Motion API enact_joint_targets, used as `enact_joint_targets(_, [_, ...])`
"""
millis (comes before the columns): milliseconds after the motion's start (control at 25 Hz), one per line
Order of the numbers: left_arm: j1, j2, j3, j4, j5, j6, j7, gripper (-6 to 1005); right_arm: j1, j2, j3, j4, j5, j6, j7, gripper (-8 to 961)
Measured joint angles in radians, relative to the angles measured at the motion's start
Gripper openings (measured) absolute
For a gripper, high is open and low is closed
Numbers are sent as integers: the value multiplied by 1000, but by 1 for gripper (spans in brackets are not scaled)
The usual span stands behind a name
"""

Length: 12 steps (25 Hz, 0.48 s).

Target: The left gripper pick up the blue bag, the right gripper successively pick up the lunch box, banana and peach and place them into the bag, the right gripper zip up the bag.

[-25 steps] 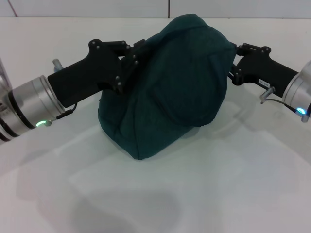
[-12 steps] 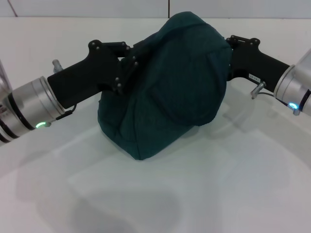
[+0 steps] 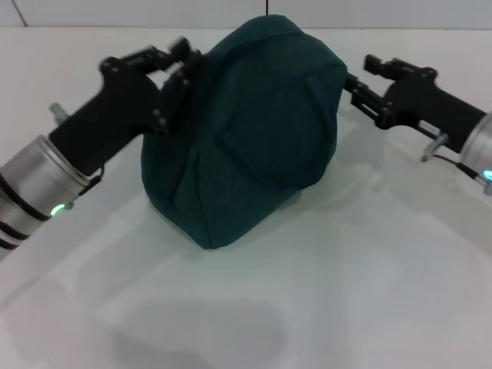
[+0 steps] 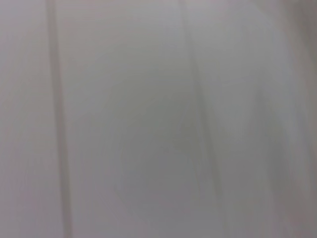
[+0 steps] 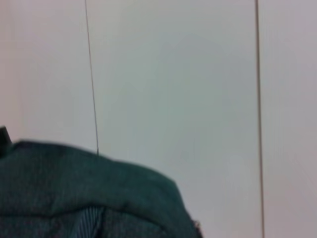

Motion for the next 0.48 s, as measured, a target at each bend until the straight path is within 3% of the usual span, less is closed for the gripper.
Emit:
enact_joint_targets(80, [9, -1, 0, -28, -58, 2, 6, 120, -23, -2, 31, -5, -1, -36, 0, 364])
enact_joint_targets(160, [24, -1, 0, -41, -108, 13, 11, 172, -47, 0, 71, -11, 0, -80, 1, 432])
enact_joint_targets(320, [49, 4, 20, -36, -129, 123, 7, 275, -106, -7, 130, -19, -4, -302, 13, 530])
enact_joint_targets(480, [66, 12, 112, -19, -101, 271, 21, 416, -95, -52, 129, -39, -149, -537, 143, 516])
